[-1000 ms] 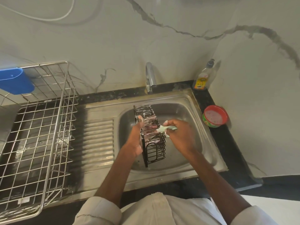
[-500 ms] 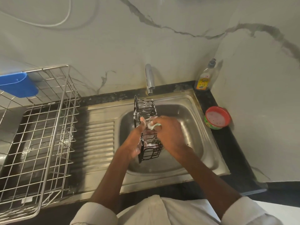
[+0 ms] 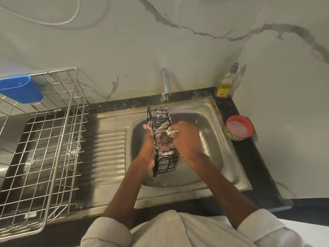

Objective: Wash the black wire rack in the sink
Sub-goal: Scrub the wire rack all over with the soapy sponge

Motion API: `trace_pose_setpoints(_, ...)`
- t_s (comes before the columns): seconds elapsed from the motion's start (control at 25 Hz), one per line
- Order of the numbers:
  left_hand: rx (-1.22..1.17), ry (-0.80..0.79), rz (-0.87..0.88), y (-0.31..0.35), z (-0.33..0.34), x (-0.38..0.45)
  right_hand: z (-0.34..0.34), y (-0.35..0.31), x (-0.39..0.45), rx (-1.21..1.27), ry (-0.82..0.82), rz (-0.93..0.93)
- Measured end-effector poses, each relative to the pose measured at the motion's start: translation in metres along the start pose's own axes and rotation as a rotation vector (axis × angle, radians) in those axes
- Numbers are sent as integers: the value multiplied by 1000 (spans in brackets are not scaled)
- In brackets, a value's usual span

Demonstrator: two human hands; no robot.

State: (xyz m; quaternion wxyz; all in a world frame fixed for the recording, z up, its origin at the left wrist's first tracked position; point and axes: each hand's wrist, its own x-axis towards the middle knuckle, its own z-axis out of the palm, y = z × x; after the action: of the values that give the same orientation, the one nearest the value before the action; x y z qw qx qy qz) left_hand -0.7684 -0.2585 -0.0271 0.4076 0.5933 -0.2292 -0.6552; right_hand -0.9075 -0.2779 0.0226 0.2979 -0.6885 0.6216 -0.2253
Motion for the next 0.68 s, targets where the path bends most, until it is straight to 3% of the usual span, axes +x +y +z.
trace_pose_setpoints(0.12, -28, 73, -26, -4, 3, 3, 6, -20, -13, 49, -95, -166)
trace_pose_setpoints(0.28, -147, -39, -76, -5, -1, 6, -20, 13, -2, -162, 0, 124)
trace_pose_setpoints(0.36, -172, -54, -67, -6, -2, 9, -15, 9, -7, -212, 12, 105)
trace_pose_setpoints(0.52, -202, -5, -43, -12, 1, 14, 5, -28, -10, -79, -36, -118)
trace_pose_setpoints(0.68, -275, 3, -48, -16, -6, 11, -5, -17, -23, 194, -93, -74)
